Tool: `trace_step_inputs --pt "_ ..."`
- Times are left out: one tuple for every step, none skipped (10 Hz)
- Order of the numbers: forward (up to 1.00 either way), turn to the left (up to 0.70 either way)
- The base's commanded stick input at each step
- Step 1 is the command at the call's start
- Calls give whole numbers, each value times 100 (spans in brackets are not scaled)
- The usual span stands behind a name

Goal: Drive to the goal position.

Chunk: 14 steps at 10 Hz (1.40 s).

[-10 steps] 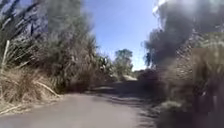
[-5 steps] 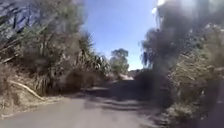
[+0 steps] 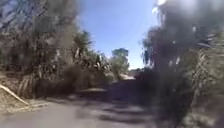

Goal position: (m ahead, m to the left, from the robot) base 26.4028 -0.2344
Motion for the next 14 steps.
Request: trace_step_inputs --pt "100 -16" --pt "100 -23" --pt "100 -30" --pt "100 -37" --pt "100 -33" --pt "100 -18" --pt "100 -4" --pt "100 -8" --pt "100 -20" --pt "100 -31" --pt "100 -22" --pt "100 -11" --pt "100 0" --pt "100 -9"
